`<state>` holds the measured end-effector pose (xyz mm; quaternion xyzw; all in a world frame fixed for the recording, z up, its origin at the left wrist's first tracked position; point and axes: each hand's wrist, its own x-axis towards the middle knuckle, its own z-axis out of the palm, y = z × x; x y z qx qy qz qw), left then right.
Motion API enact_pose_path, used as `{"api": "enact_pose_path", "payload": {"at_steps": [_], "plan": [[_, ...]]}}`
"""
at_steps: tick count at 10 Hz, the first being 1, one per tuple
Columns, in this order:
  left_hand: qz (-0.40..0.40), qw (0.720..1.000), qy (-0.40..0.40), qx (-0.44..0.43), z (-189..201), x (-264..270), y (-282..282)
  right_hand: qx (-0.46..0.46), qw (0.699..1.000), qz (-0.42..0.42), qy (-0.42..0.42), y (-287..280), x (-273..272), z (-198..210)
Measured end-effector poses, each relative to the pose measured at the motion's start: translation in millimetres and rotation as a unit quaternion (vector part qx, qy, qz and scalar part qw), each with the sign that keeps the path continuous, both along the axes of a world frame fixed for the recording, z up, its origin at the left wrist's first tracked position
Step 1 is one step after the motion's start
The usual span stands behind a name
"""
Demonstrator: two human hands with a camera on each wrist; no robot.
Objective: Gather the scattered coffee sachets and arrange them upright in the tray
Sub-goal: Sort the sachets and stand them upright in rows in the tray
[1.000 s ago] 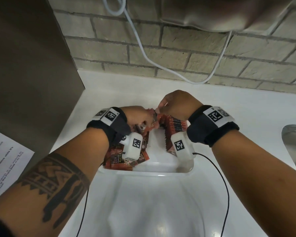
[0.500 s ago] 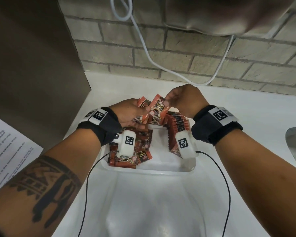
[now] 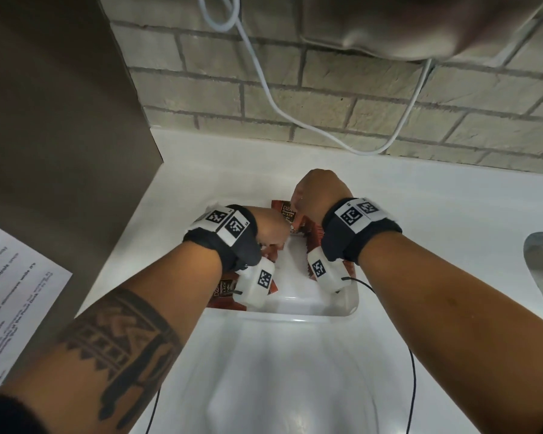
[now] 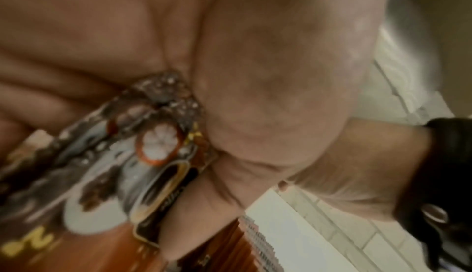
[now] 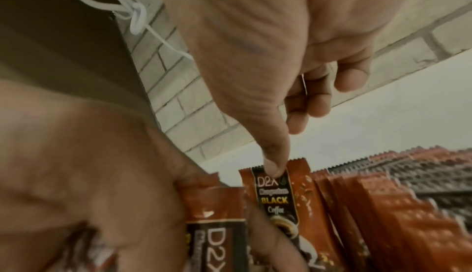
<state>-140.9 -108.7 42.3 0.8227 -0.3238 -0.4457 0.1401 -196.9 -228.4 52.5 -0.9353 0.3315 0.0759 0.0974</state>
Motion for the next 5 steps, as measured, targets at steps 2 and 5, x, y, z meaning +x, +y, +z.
{"api": "enact_pose_path", "payload": {"at_steps": [2,5], "plan": [[0.004,0.999,0.033,0.003,-17.4,6.3,-10.8,-0.027,0.998,0.029,0.045,3.1,2.2,-6.3],[-0.087,0.993,-0.026,0.076,-10.6,7.7,-18.2,-0.014,0.999,0.043,0.008,-3.0,6.4,-13.3]]}}
